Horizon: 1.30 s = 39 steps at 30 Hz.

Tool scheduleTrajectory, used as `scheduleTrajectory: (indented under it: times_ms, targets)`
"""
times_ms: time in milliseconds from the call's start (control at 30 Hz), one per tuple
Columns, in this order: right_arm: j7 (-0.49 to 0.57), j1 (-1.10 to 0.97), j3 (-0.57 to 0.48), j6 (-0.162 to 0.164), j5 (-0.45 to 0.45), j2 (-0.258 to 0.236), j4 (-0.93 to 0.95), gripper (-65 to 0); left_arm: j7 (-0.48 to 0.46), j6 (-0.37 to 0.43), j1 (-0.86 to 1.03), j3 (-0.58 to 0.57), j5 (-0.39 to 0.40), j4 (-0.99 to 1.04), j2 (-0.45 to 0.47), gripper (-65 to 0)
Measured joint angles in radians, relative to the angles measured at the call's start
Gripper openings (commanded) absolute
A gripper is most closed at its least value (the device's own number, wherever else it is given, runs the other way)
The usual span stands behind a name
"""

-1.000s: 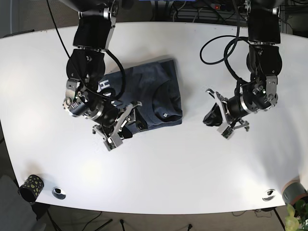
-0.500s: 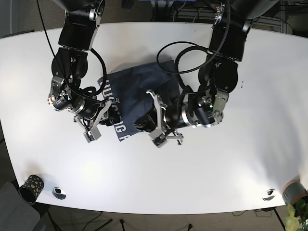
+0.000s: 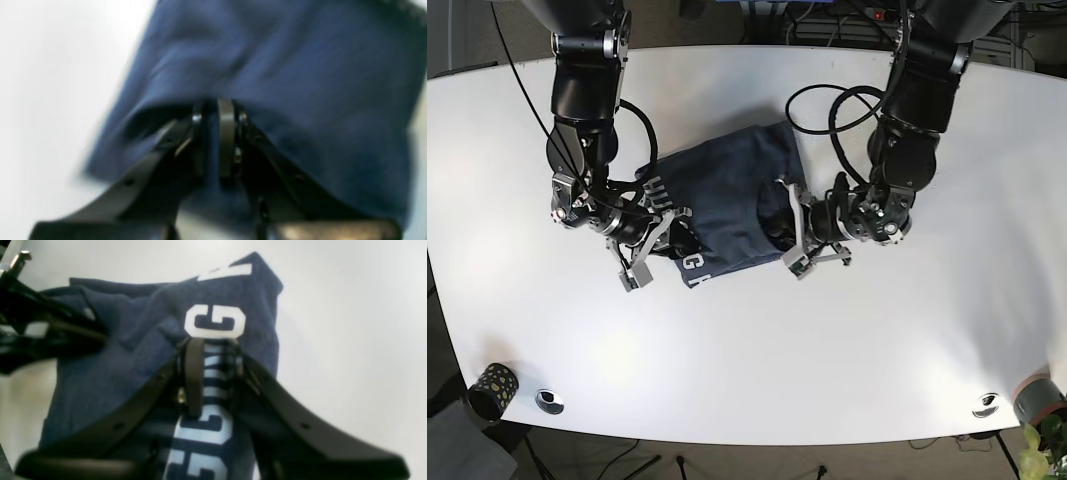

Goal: Fold the T-shirt properly

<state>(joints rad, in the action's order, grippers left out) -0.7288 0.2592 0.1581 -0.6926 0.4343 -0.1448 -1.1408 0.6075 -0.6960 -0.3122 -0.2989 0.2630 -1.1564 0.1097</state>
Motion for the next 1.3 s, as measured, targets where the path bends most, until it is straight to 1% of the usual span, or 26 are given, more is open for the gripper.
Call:
scheduleTrajectory:
  times_ms: [67, 167, 233, 300, 367, 400, 467, 533, 567, 633, 700, 767, 867, 933, 1000, 1067, 1167, 1300]
  targets:
    - [-0.006, -0.005, 0.0, 0.0, -0.001, 0.0, -0.016, -55.2, -0.007, 0.0, -0.005, 0.003, 0.0, -0.011, 0.021, -61.1]
    - [-0.045, -0.02, -0.002, 0.003, -0.009, 0.001, -0.08, -55.2, 0.006, -0.002, 0.005, 0.023, 0.004, -0.104, 0.047, -61.1]
    - [-0.117, -0.029, -0.002, 0.002, -0.016, 0.0, -0.151, -55.3, 0.001, 0.0, 0.017, 0.06, 0.049, -0.195, 0.056, -61.0]
    - [-0.156, -0.03, 0.001, 0.0, -0.018, 0.0, -0.211, -55.2, 0.0, 0.0, 0.031, 0.091, 0.079, -0.27, 0.063, -61.0]
    - [-0.164, -0.027, 0.001, 0.001, -0.014, -0.002, -0.254, -55.0, 0.048, 0.0, 0.058, 0.117, 0.095, -0.331, 0.064, -61.0]
    - [-0.162, -0.023, 0.002, 0.0, -0.014, -0.002, -0.269, -54.9, 0.103, 0.003, 0.075, 0.129, 0.09, -0.362, 0.064, -61.0]
    - [-0.164, -0.008, 0.0, 0.0, -0.013, -0.002, -0.27, -54.9, 0.157, 0.001, 0.127, 0.134, 0.081, -0.421, 0.065, -60.8]
    - [-0.161, 0.014, -0.004, -0.001, -0.041, -0.008, -0.249, -55.2, 0.178, 0.001, 0.171, 0.134, 0.077, -0.47, 0.059, -60.8]
    - [-0.167, 0.035, -0.004, -0.007, -0.081, -0.008, -0.223, -55.2, 0.177, 0.0, 0.198, 0.133, 0.082, -0.499, 0.047, -60.8]
    - [-0.163, 0.071, -0.001, -0.004, -0.153, -0.003, -0.179, -55.3, 0.18, 0.0, 0.237, 0.132, 0.081, -0.531, 0.013, -60.8]
    - [-0.125, 0.103, -0.001, 0.002, -0.227, 0.008, -0.121, -55.3, 0.178, -0.002, 0.272, 0.123, 0.092, -0.552, -0.013, -60.8]
    - [-0.063, 0.122, 0.0, 0.003, -0.263, 0.021, -0.076, -55.3, 0.181, -0.001, 0.294, 0.087, 0.086, -0.552, -0.025, -60.8]
    - [-0.008, 0.145, -0.002, 0.003, -0.32, 0.049, -0.022, -55.3, 0.187, -0.001, 0.33, 0.049, 0.081, -0.552, -0.045, -60.8]
    - [0.041, 0.164, -0.004, -0.001, -0.336, 0.067, 0.027, -55.3, 0.189, -0.001, 0.353, 0.037, 0.077, -0.552, -0.07, -60.8]
    - [0.078, 0.181, -0.006, -0.006, -0.353, 0.07, 0.067, -55.3, 0.19, -0.001, 0.363, 0.031, 0.075, -0.547, -0.092, -60.8]
    - [0.111, 0.201, -0.005, -0.006, -0.362, 0.069, 0.108, -55.3, 0.183, -0.001, 0.363, 0.031, 0.09, -0.517, -0.11, -60.8]
    - [0.163, 0.226, -0.002, -0.003, -0.369, 0.063, 0.173, -55.3, 0.188, 0.0, 0.363, 0.031, 0.089, -0.441, -0.117, -60.8]
    - [0.18, 0.237, -0.002, 0.001, -0.376, 0.059, 0.224, -55.3, 0.194, 0.0, 0.362, 0.042, 0.081, -0.383, -0.103, -60.8]
